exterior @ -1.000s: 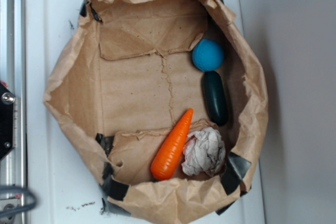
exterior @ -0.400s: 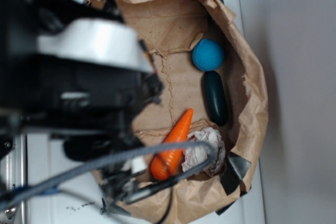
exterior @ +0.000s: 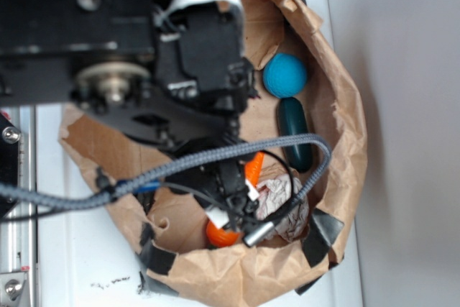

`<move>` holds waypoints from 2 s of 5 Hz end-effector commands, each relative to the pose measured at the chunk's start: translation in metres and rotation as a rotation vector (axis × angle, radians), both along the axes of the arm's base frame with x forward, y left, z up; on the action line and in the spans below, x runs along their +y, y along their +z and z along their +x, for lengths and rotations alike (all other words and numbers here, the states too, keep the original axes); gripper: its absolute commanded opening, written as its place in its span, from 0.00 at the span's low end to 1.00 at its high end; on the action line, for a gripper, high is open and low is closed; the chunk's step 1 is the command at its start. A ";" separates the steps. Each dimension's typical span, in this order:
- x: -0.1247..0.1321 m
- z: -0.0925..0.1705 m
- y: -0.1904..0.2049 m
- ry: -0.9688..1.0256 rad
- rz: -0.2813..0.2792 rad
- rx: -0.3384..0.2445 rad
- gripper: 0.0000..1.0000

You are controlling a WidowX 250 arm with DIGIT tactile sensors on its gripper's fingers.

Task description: Grab the carrot.

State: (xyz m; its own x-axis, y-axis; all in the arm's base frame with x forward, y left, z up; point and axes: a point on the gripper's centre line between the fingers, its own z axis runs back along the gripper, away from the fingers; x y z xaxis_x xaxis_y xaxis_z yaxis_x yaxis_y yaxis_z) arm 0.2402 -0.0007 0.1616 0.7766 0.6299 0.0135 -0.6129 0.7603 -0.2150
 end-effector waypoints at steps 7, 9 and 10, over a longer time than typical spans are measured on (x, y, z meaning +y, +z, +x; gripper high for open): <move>-0.027 0.016 -0.083 0.011 0.099 -0.031 1.00; -0.045 0.020 -0.103 0.008 0.032 -0.021 1.00; -0.048 0.026 -0.114 0.016 -0.020 -0.001 1.00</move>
State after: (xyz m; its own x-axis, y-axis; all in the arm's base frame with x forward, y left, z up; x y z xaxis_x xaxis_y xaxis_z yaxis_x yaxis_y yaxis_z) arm 0.2581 -0.0540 0.0362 0.7677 0.6400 -0.0317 -0.6333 0.7502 -0.1901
